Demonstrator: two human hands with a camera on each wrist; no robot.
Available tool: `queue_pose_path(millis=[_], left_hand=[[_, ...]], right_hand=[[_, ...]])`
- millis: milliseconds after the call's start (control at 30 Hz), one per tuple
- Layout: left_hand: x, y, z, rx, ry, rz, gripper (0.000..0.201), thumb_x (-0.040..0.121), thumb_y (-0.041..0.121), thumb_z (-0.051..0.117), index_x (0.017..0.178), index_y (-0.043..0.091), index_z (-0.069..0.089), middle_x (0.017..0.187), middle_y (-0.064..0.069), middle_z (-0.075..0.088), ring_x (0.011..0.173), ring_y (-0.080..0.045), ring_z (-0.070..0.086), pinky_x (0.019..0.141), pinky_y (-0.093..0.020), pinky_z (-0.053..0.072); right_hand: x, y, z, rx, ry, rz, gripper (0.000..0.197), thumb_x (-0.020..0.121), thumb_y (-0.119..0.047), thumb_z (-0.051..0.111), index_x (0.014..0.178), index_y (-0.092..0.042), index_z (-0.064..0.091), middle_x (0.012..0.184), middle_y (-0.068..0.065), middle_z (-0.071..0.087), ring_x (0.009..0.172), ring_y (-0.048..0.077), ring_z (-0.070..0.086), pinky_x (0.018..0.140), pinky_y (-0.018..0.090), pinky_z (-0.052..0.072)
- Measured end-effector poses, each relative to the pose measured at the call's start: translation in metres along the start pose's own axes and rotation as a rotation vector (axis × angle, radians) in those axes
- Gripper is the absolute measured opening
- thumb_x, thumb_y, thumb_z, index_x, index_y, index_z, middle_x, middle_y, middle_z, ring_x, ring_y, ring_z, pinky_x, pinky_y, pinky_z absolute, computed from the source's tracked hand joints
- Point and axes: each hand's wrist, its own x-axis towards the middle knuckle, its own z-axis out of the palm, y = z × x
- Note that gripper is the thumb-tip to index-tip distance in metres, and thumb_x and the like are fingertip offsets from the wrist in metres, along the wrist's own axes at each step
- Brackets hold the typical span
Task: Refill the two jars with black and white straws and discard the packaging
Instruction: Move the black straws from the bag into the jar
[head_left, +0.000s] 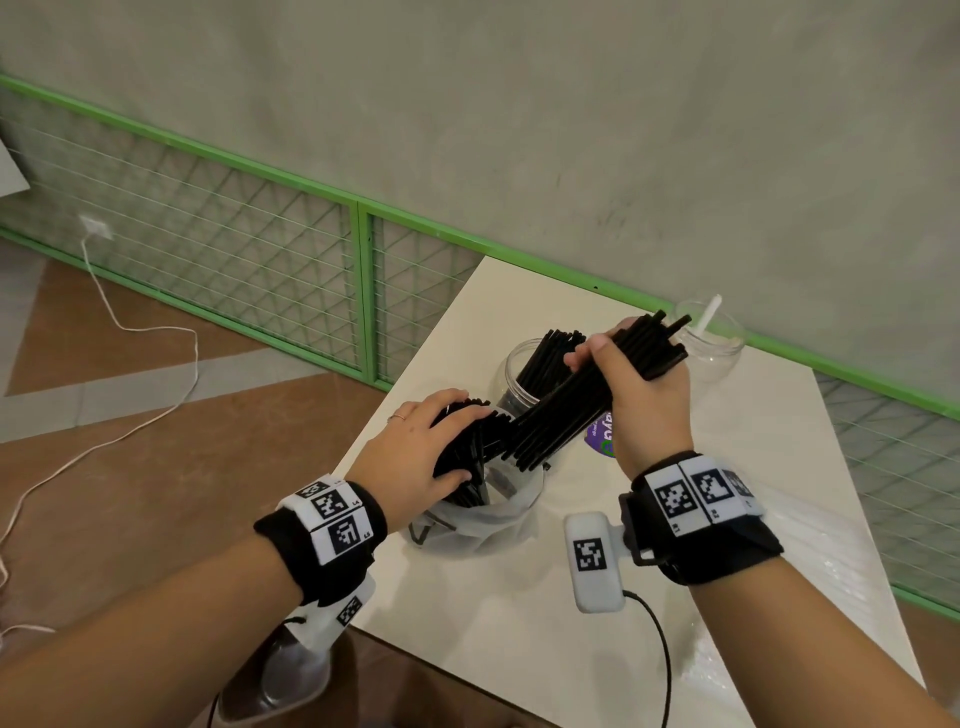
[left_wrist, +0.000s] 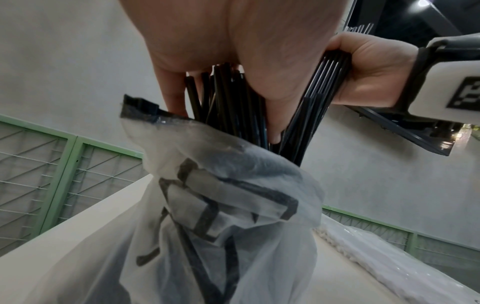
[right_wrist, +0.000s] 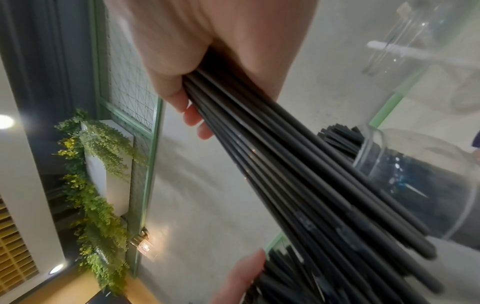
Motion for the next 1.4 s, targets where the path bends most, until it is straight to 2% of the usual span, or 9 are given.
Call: queue_pose_path(millis=[200, 500, 633, 733, 1033, 1133, 1200, 1267, 1400], left_hand=[[0.001, -0.001, -0.001, -0.003, -0.001, 0.005, 0.068, 0.084, 0.037, 0.064, 0.141, 0.045, 0.027, 0.147, 0.014, 0.026, 0.121, -0.018, 0.038, 0.098, -0.029, 0.035], [0.004, -0.003, 0.002, -0.003, 0.008, 0.015, 0.069, 0.082, 0.036, 0.066, 0.14, 0.043, 0.029, 0.146, 0.012, 0.029, 0.119, -0.019, 0.042, 0.098, -0.032, 0.038], [0.005, -0.003, 0.002, 0.003, 0.008, 0.013, 0.069, 0.083, 0.036, 0.065, 0.141, 0.044, 0.027, 0.146, 0.013, 0.027, 0.121, -0.018, 0.04, 0.099, -0.032, 0.038], [0.004, -0.003, 0.003, -0.005, 0.01, 0.011, 0.07, 0.083, 0.036, 0.065, 0.14, 0.045, 0.027, 0.146, 0.014, 0.027, 0.122, -0.018, 0.041, 0.099, -0.033, 0.04], [0.003, -0.005, 0.001, -0.008, 0.006, 0.0, 0.07, 0.084, 0.035, 0.064, 0.14, 0.045, 0.025, 0.147, 0.014, 0.024, 0.123, -0.018, 0.04, 0.102, -0.033, 0.038], [0.002, -0.004, 0.001, -0.011, 0.007, -0.005, 0.07, 0.083, 0.034, 0.065, 0.14, 0.045, 0.026, 0.147, 0.013, 0.025, 0.121, -0.019, 0.041, 0.101, -0.035, 0.041], [0.002, -0.005, 0.0, -0.015, 0.004, -0.007, 0.07, 0.083, 0.034, 0.065, 0.14, 0.045, 0.026, 0.148, 0.013, 0.025, 0.122, -0.019, 0.041, 0.1, -0.036, 0.042], [0.002, -0.005, 0.0, -0.016, 0.006, -0.002, 0.07, 0.083, 0.034, 0.065, 0.14, 0.045, 0.026, 0.148, 0.013, 0.025, 0.122, -0.019, 0.041, 0.101, -0.036, 0.041], [0.001, -0.007, 0.001, -0.019, 0.025, 0.005, 0.07, 0.083, 0.033, 0.065, 0.14, 0.044, 0.027, 0.147, 0.012, 0.026, 0.121, -0.019, 0.042, 0.101, -0.034, 0.04]], right_hand=[[0.007, -0.015, -0.013, 0.078, 0.026, 0.013, 0.009, 0.087, -0.007, 0.061, 0.087, -0.011, 0.053, 0.072, 0.003, 0.06, 0.07, 0.022, 0.059, 0.074, 0.036, 0.05], [0.032, -0.051, -0.017, 0.159, 0.129, -0.137, 0.023, 0.09, 0.002, 0.056, 0.079, -0.019, 0.054, 0.068, -0.002, 0.058, 0.066, 0.018, 0.057, 0.07, 0.033, 0.049], [0.058, -0.042, -0.008, 0.137, 0.186, -0.168, 0.017, 0.083, -0.005, 0.066, 0.092, -0.01, 0.053, 0.079, 0.003, 0.062, 0.074, 0.021, 0.06, 0.08, 0.036, 0.051], [0.071, -0.022, 0.001, 0.065, 0.18, -0.145, 0.03, 0.078, -0.014, 0.07, 0.1, -0.003, 0.053, 0.084, 0.011, 0.061, 0.076, 0.018, 0.062, 0.076, 0.031, 0.052], [0.085, 0.033, 0.011, -0.152, 0.047, 0.006, 0.033, 0.084, -0.013, 0.071, 0.106, 0.007, 0.058, 0.082, 0.004, 0.068, 0.077, 0.013, 0.067, 0.067, 0.026, 0.054], [0.082, 0.053, 0.009, -0.237, -0.021, 0.097, 0.038, 0.077, -0.02, 0.077, 0.106, 0.001, 0.061, 0.094, 0.009, 0.07, 0.084, 0.016, 0.068, 0.077, 0.031, 0.054], [0.079, 0.06, 0.005, -0.304, -0.041, 0.102, 0.04, 0.074, -0.019, 0.081, 0.108, -0.008, 0.062, 0.103, 0.005, 0.068, 0.094, 0.014, 0.064, 0.085, 0.025, 0.05], [0.075, 0.061, -0.003, -0.405, -0.029, 0.066, 0.046, 0.075, -0.024, 0.08, 0.116, -0.015, 0.06, 0.116, 0.0, 0.063, 0.106, 0.011, 0.057, 0.09, 0.019, 0.044], [0.062, 0.07, -0.026, -0.5, 0.054, 0.041, 0.068, 0.079, -0.047, 0.07, 0.138, -0.021, 0.044, 0.143, -0.003, 0.044, 0.128, 0.01, 0.041, 0.105, 0.025, 0.031]])
